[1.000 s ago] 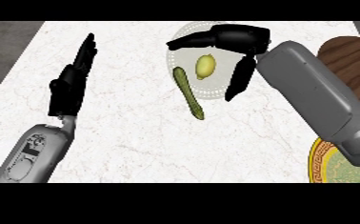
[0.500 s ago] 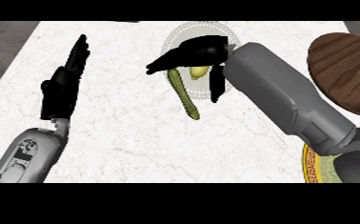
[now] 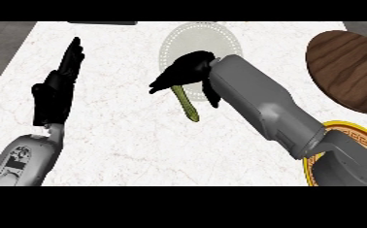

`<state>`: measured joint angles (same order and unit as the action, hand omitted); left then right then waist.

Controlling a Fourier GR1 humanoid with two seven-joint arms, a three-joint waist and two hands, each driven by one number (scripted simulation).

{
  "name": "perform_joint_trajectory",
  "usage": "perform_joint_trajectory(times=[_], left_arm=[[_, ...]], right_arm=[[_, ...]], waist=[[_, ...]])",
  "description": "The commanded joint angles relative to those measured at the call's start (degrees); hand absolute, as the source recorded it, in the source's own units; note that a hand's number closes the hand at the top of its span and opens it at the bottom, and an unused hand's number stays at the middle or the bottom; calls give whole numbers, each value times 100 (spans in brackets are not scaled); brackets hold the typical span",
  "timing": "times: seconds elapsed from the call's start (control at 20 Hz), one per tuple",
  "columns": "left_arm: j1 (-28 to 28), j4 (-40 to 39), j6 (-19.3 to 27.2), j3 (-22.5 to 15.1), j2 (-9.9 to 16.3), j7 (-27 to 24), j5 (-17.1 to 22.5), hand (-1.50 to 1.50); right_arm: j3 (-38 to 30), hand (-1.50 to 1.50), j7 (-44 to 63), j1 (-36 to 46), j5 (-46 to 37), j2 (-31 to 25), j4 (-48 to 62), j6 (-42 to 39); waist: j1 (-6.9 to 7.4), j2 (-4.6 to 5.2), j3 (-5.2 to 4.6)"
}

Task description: Pick the squash from the placemat and place it in the bowl

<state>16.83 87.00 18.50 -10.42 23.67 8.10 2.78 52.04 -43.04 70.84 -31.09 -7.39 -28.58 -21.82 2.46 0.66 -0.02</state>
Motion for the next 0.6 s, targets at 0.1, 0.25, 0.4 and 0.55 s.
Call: perform_joint_trajectory(times=[0.1, 0.25, 0.4, 0.55], left_arm=[[47, 68, 177, -128, -269, 174, -308, 0], [-274, 312, 13, -52, -191, 33, -229, 0], [-35, 108, -336, 332, 12, -25, 58, 0], [-169, 242, -129, 5, -249, 41, -283, 0]], right_arm=[[-40, -150, -330, 305, -440, 574, 1067, 92], [-94, -150, -366, 133, -475, 724, 1300, 405], [-100, -150, -207, 161, -447, 732, 1192, 181], [-21, -150, -322, -218, -592, 735, 1208, 492]], waist=[[-40, -1, 2], [33, 7, 2], [58, 19, -1], [55, 17, 1]])
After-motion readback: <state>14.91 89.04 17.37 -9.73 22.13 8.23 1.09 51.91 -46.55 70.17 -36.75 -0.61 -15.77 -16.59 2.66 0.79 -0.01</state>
